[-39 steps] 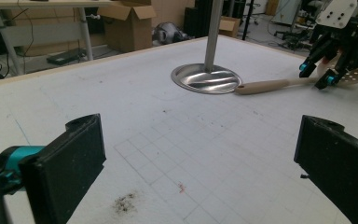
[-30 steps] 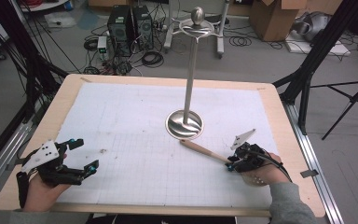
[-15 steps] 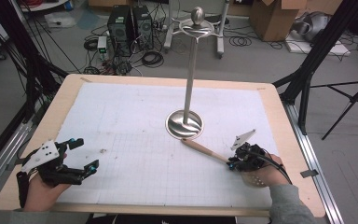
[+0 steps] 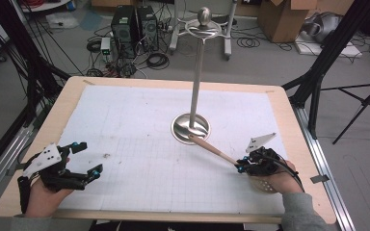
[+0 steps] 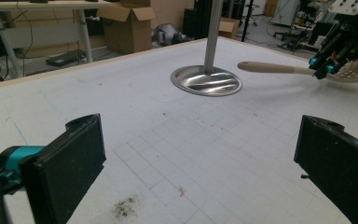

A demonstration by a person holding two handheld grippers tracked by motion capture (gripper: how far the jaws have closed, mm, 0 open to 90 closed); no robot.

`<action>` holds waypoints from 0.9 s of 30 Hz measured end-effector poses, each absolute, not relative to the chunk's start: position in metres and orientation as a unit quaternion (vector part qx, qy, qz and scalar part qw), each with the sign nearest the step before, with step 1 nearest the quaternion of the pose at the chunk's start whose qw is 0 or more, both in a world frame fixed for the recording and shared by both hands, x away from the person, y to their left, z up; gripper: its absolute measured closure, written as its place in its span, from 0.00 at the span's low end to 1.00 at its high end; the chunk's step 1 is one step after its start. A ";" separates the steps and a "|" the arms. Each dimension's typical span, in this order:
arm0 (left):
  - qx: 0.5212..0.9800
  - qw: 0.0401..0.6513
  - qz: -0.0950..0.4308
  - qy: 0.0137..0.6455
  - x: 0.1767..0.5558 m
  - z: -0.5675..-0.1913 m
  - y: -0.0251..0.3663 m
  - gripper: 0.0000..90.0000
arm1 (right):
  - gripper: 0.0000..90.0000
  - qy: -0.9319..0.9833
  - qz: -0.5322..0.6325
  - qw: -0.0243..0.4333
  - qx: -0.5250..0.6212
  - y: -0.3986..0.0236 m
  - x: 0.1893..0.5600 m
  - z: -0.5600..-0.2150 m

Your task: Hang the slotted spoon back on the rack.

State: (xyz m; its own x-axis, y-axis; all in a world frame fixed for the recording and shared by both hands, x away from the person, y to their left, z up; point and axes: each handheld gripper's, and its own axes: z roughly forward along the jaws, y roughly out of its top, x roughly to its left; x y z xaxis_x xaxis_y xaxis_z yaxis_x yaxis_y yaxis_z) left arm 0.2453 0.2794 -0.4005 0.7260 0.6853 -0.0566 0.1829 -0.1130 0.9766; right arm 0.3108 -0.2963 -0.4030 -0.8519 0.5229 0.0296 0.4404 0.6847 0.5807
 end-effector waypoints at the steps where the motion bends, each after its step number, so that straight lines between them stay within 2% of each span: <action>1: 0.716 0.593 0.211 0.304 0.246 -0.401 0.279 0.02 | 0.87 0.914 0.303 0.069 0.261 -0.297 0.311 -0.402; 27: 0.714 0.594 0.212 0.305 0.244 -0.400 0.281 0.02 | 0.87 0.862 0.433 0.085 0.250 -0.324 0.303 -0.365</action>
State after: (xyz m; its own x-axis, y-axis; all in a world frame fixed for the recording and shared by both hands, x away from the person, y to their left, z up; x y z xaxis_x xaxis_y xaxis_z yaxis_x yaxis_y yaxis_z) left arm 0.2437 0.2813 -0.4000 0.7243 0.6870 -0.0589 0.1828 -0.1090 0.9771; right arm 0.3035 -0.3237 -0.3650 -0.8606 0.5044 0.0707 0.3581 0.5005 0.7882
